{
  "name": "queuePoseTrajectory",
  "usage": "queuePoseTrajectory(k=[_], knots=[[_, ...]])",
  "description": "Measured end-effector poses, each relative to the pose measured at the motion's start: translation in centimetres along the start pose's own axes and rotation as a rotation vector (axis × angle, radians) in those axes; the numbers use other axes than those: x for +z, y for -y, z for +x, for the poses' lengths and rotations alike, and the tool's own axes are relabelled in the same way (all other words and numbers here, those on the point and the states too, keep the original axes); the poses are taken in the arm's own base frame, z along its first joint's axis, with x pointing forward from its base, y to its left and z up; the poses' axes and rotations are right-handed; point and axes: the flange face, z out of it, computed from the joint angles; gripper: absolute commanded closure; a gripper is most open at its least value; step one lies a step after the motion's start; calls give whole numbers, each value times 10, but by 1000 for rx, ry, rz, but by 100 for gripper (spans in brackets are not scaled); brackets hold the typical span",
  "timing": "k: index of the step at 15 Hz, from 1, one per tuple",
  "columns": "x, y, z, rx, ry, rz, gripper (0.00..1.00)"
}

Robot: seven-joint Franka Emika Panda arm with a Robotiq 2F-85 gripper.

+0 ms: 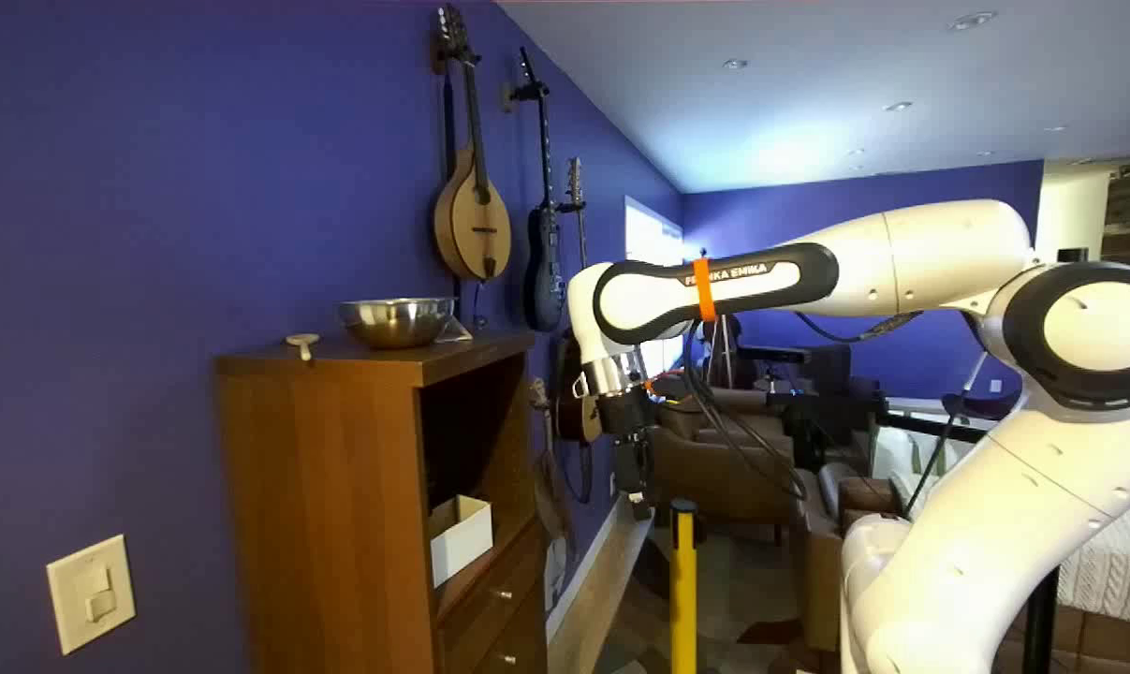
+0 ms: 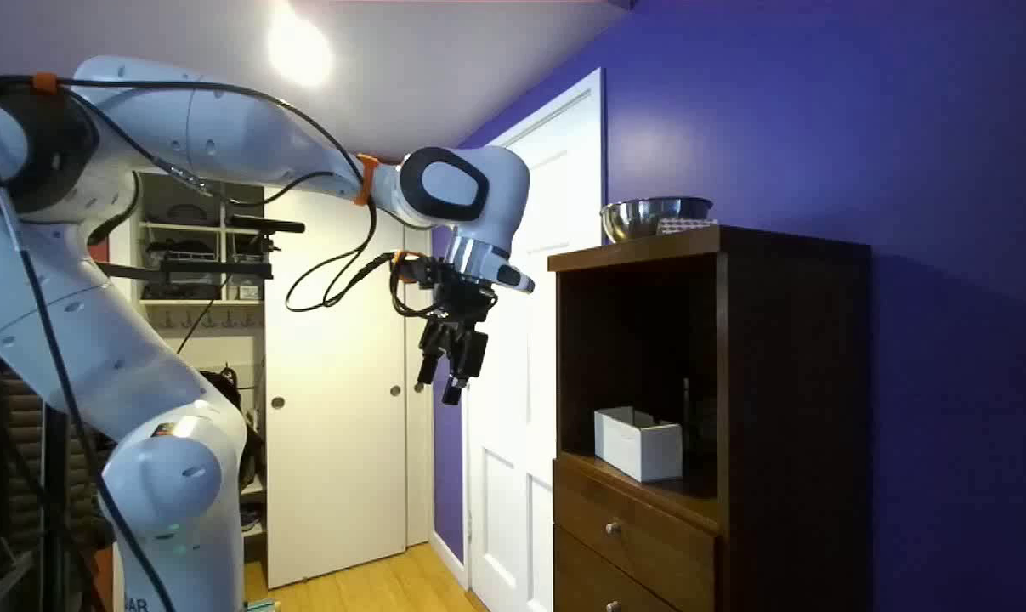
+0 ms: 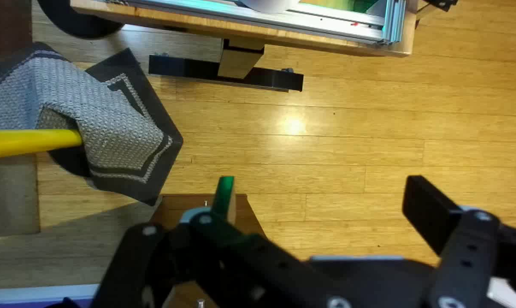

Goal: Pull the topmost drawer fully open

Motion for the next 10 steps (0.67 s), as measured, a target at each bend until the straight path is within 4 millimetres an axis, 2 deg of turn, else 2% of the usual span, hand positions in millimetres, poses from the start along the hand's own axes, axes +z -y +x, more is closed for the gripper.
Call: queuePoseTrajectory(k=[8, 10], knots=[[0, -1, 1, 4, -8, -2, 0], [1, -6, 13, 33, -73, -14, 0]])
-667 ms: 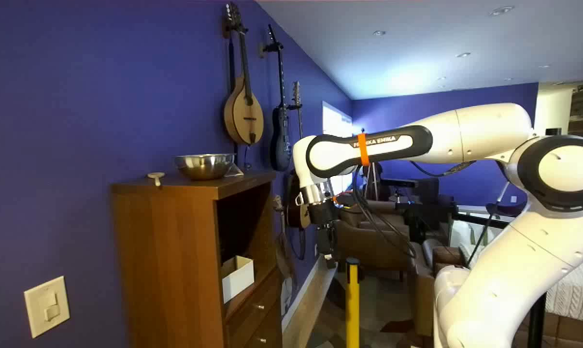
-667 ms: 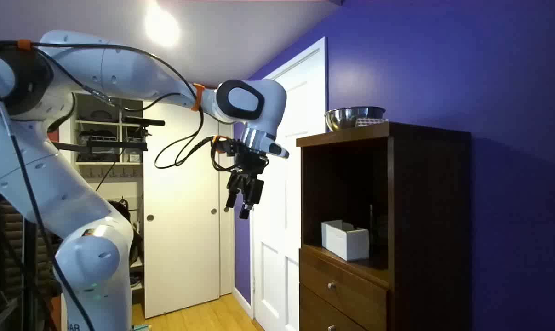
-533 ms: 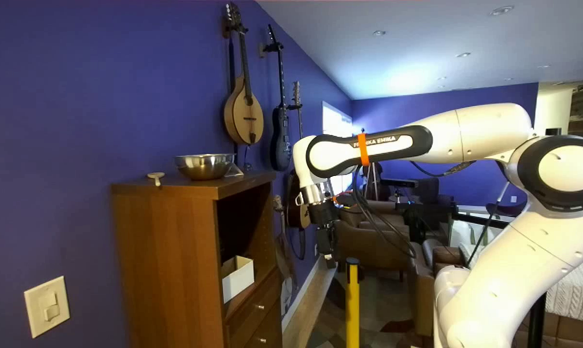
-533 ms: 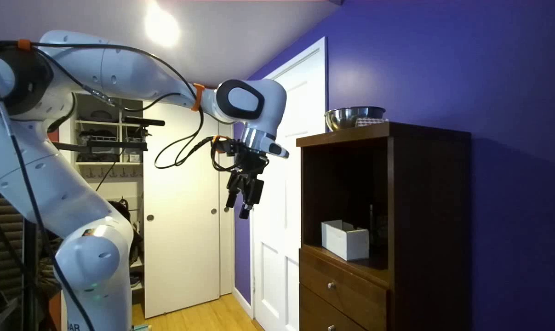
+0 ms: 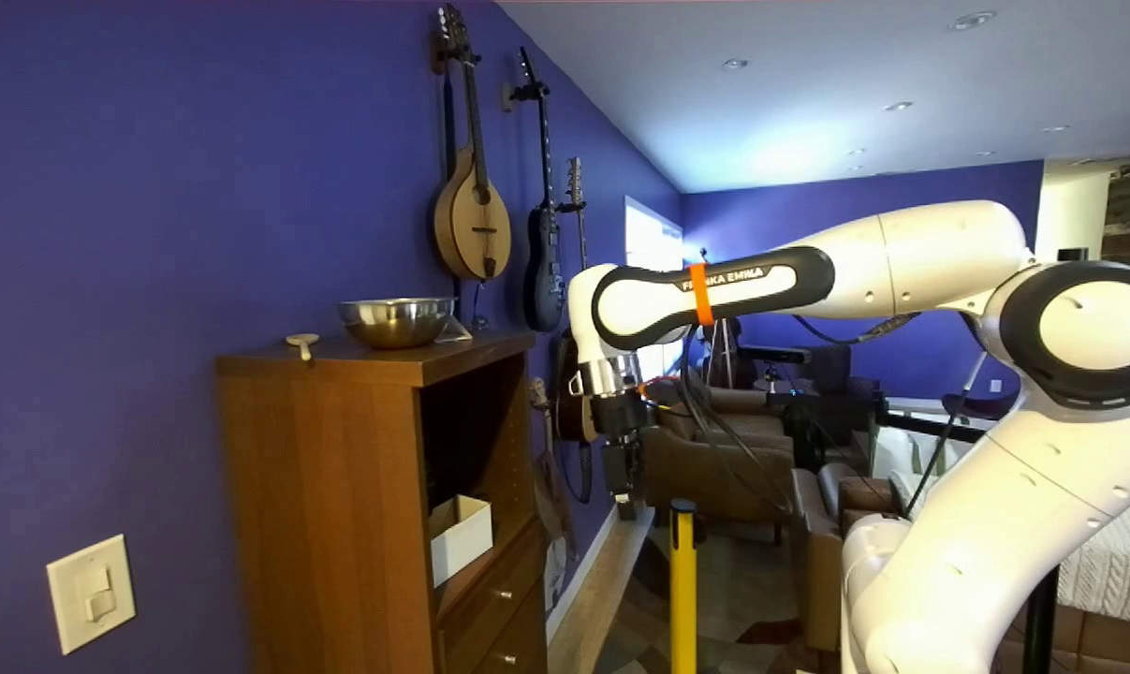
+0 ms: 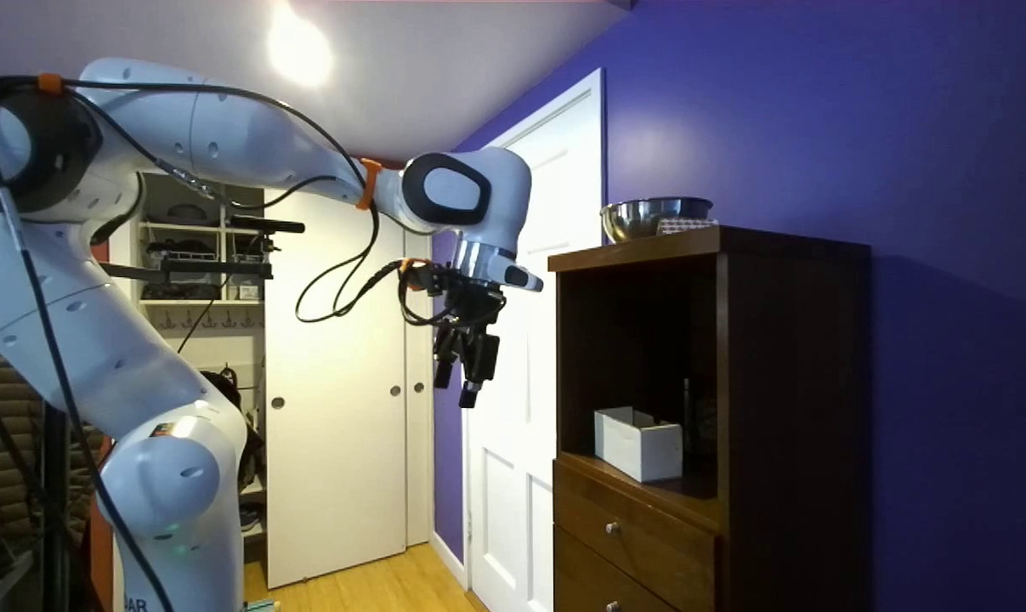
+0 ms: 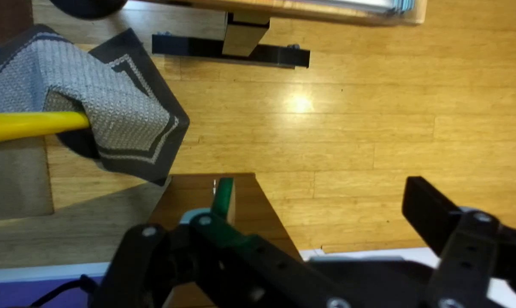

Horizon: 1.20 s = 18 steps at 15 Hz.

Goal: Pull the topmost drawer fully open

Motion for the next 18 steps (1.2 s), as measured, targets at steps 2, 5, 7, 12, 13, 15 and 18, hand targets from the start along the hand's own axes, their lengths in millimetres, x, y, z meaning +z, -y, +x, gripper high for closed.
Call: queuePoseTrajectory(k=[2, 5, 7, 12, 13, 15, 18], knots=[[15, -6, 23, 25, -86, -21, 0], [56, -14, 60, 55, -155, -43, 0], [86, -19, 85, 74, -175, -57, 0], [145, -42, 135, 124, -156, -96, 0], [152, -47, 142, 131, -139, -96, 0], [158, -50, 152, 136, -124, -98, 0], [156, -51, 155, 137, -126, -99, 0]])
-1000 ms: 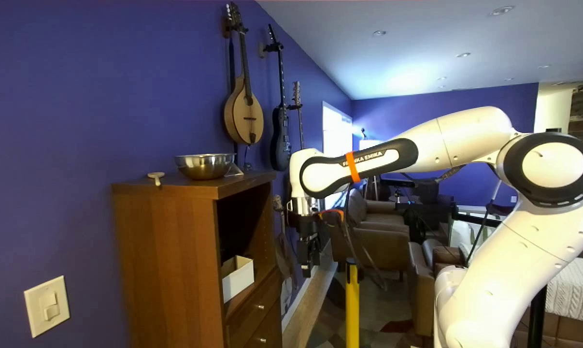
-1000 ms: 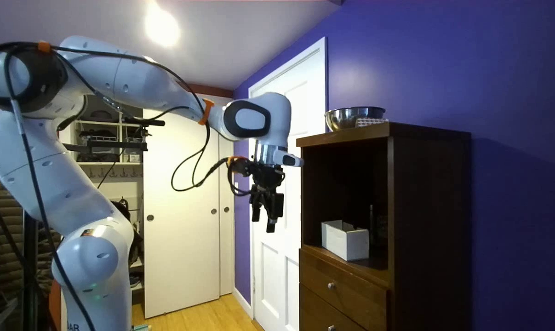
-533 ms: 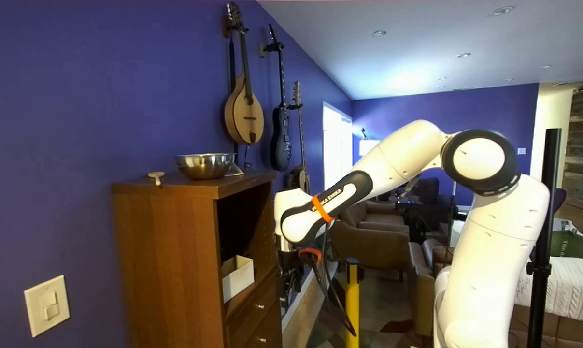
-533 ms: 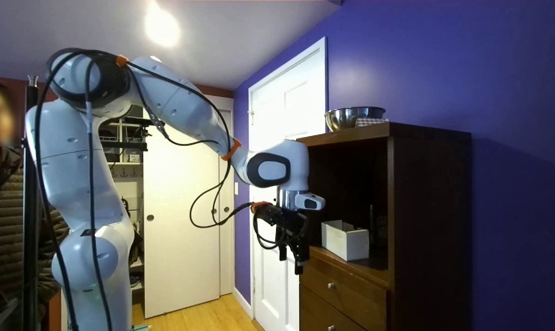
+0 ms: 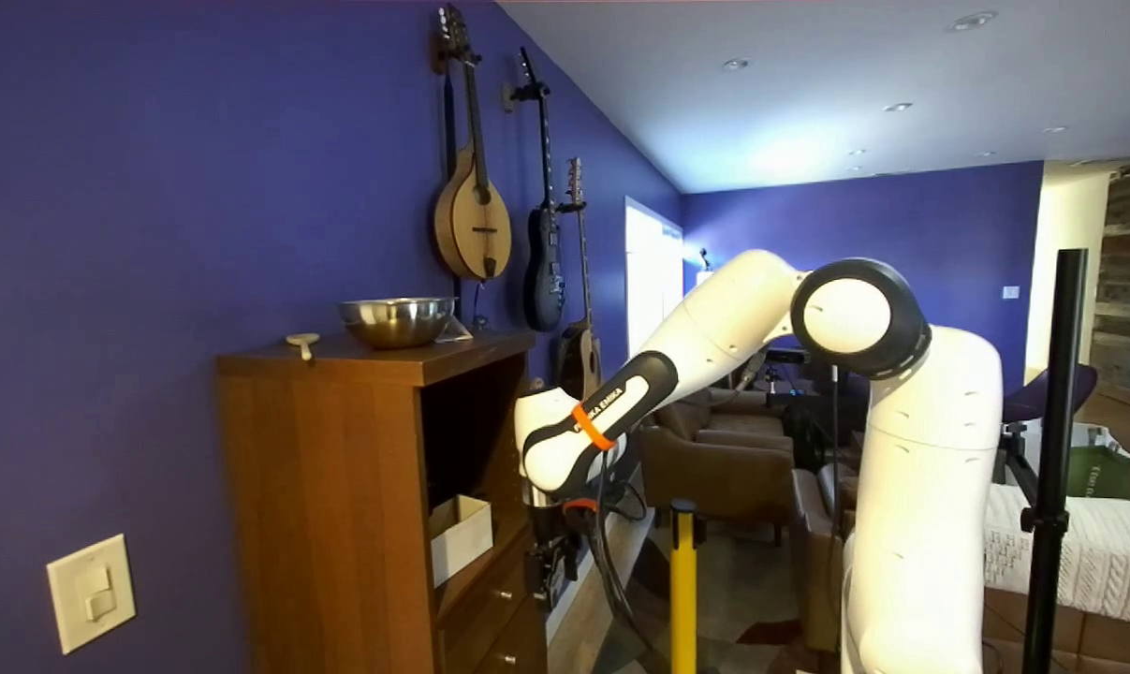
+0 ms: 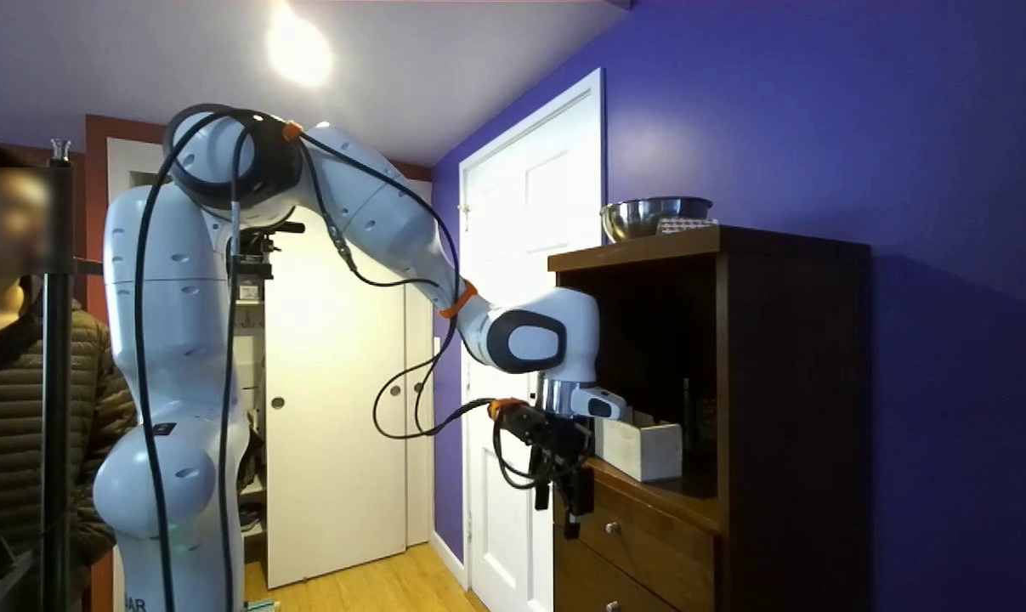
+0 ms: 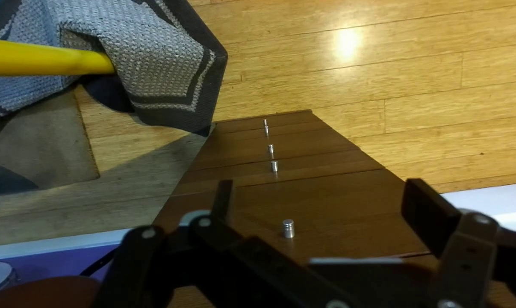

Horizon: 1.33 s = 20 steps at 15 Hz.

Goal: Pull the topmost drawer fully open

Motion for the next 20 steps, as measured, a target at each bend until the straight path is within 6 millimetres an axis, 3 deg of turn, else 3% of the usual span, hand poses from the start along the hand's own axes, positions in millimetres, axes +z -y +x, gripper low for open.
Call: queuePoseTrajectory(k=[7, 9, 11, 16, 17, 18, 20], knots=[[6, -4, 18, 15, -111, 0, 2], [11, -4, 24, 22, -127, 6, 13], [14, -3, 32, 22, -154, 13, 32], [20, -2, 51, -19, -183, 7, 57], [23, -2, 54, -25, -180, 10, 69], [25, -2, 57, -30, -180, 14, 66], [27, -2, 62, -41, -187, 23, 73]])
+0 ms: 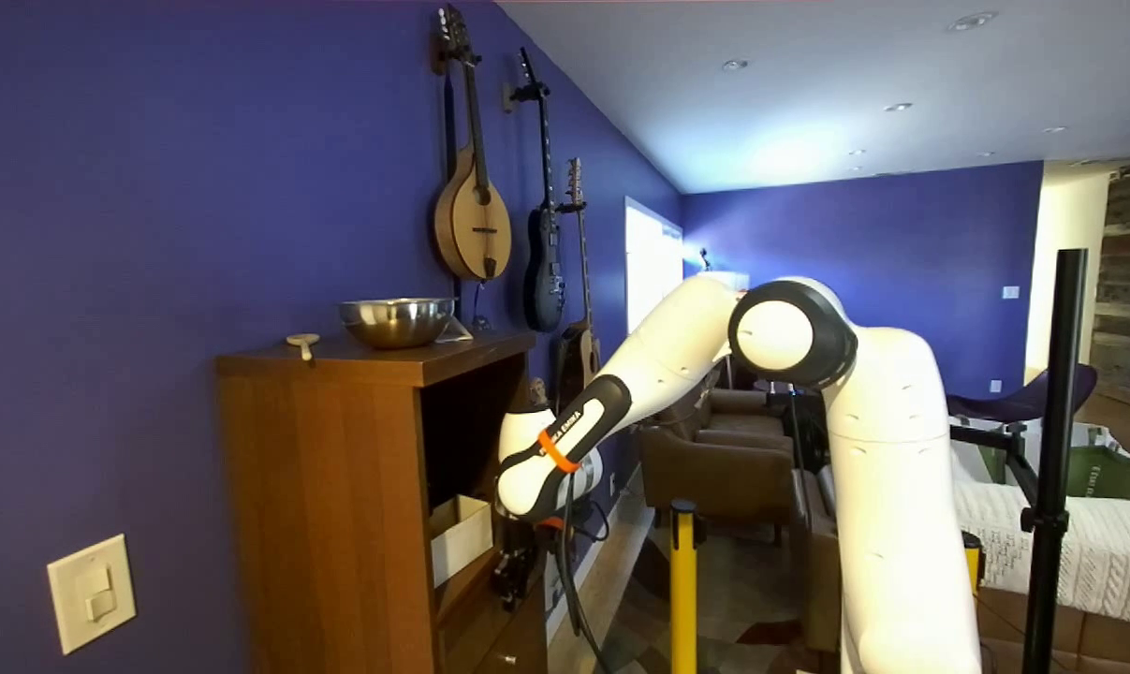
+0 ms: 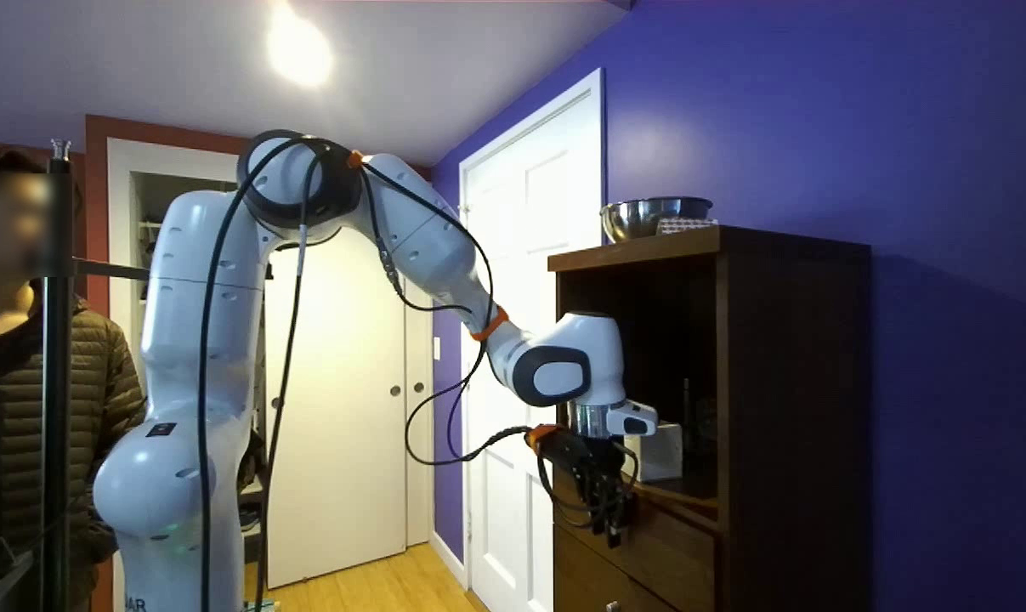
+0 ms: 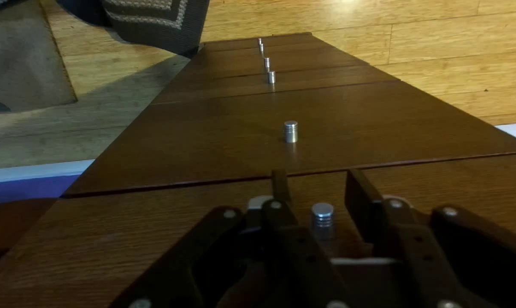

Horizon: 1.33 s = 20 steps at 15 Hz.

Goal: Pull the topmost drawer fully open

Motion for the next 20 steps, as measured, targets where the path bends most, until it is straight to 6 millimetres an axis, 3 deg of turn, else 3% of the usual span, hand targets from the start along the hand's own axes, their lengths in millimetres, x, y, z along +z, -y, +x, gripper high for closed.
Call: queuePoseTrajectory(k=[1, 2, 3, 4, 11, 12, 14, 17, 20], knots=[[1, 0, 3, -4, -11, 2, 69], [1, 1, 5, -8, -24, 3, 78], [2, 2, 5, -13, -26, 5, 93], [2, 2, 5, -17, -27, 7, 99], [-2, 3, -3, -74, 49, -10, 96], [-6, 3, -8, -82, 83, -11, 60], [-13, 0, -20, -80, 145, 1, 55], [-20, -2, -51, -84, 313, 40, 33], [-44, -3, -76, -73, 389, 66, 12]])
